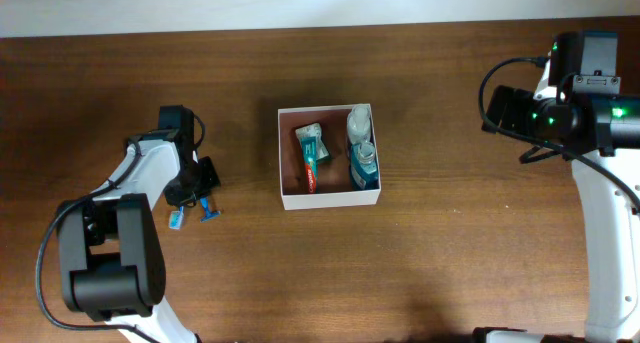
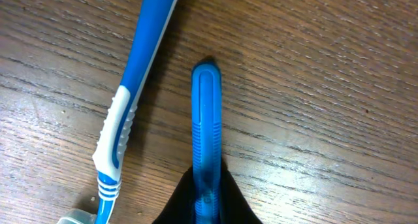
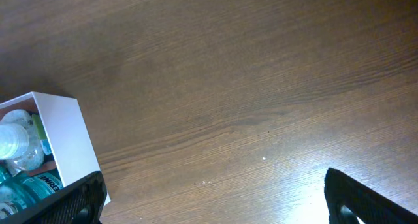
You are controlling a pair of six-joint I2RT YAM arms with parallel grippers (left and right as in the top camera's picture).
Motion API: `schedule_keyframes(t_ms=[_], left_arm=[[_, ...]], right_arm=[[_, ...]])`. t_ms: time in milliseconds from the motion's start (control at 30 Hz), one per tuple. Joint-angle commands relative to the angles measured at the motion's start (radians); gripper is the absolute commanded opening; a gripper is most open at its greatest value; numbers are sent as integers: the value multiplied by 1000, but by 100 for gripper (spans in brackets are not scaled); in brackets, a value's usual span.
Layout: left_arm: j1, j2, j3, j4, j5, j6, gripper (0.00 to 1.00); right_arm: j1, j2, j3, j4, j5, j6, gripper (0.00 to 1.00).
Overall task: Pack container
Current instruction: 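Move the left gripper to the blue stick and grasp it, then carry the blue stick into the box and release it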
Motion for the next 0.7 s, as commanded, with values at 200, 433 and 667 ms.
schedule_keyframes(t_ms=[200,433,667], left_arm=[[-4,-105,47,-44,111,65,0],[-99,-348,85,-21,147,62,0],[-272,-475,90,83,146,-32,0]], right_arm=[[-6,2,8,3,5,5,98],[-6,2,8,3,5,5,98],[-6,2,8,3,5,5,98]])
